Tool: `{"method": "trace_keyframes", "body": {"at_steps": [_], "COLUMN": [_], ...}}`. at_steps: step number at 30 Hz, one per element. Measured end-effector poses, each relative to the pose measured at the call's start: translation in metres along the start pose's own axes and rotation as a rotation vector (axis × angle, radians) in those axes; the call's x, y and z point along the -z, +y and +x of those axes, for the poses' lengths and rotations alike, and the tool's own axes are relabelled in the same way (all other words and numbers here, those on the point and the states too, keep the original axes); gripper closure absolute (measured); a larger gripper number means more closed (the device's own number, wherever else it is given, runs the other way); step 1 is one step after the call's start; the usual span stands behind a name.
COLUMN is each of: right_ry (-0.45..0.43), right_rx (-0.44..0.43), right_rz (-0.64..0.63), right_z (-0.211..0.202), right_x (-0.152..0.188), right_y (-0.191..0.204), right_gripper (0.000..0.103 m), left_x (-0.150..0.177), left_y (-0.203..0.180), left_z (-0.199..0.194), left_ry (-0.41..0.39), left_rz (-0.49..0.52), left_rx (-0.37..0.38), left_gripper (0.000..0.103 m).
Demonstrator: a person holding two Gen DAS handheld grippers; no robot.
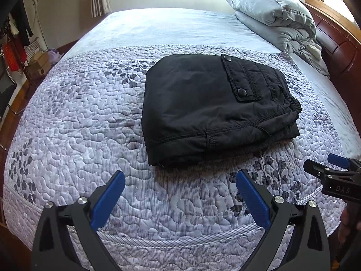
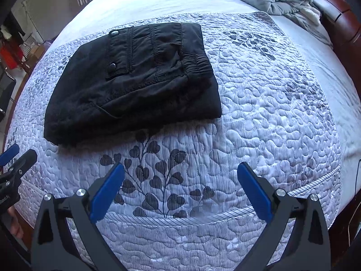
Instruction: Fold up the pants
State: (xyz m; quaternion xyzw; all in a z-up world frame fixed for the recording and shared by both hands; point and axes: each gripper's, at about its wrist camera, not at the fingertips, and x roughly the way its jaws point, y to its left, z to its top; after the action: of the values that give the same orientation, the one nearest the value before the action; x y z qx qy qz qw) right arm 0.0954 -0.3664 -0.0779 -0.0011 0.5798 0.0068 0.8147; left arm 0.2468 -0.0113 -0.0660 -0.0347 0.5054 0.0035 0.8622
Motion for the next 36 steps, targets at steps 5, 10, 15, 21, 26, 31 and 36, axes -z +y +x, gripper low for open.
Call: {"method": "trace_keyframes", "body": {"at_steps": [5,10,15,21,26,31,36], "right_ry": [0.001,0.001,-0.003,-0.002,0.001,0.002,0.010], "right_rx": [0.004,0.005,0.004,0.009,0.018,0.018,0.019], "right_rz": [0.002,0.000,-0.010,-0.014,-0.017,-0.022,-0.022], "right_z": [0.0007,0.0009,0.0013,0.0017,0.0032,0.0035,0.0062], "right_x": [-0.0008,-0.0015,-0.0027,-0.0027,-0.0022,-0.0028,-0.0020], "right_y": [-0.0012,-0.0015,-0.0003,0.0007,0.0005,0.0009,0.0011], "right_gripper": [0.003,0.003,0.003,0.003,0.003,0.003,0.003], "left_x": [-0.0021,-0.0025,-0.0019,-0.0021,-0.0017,-0.0020,-0.0022], "left_y": [-0.0047,-0.0064,-0.0049,-0.0035,-0.0037,-0.0040,-0.0015], "left_z": [0.0000,0.0002,0.0005,0.0016,0.0026,0.0030,0.0027], "left_ry": [-0.004,-0.006,-0.003,0.001,0.003,0.002,-0.004], "left_rz": [0.012,0.019,0.016,0.014,0.012,0.013,-0.010], "left_rx": [0.007,0.014,0.012,0.010,0.015,0.017,0.032], "left_gripper": [0.004,0.004,0.004,0.004,0.004,0.004,0.004]}}
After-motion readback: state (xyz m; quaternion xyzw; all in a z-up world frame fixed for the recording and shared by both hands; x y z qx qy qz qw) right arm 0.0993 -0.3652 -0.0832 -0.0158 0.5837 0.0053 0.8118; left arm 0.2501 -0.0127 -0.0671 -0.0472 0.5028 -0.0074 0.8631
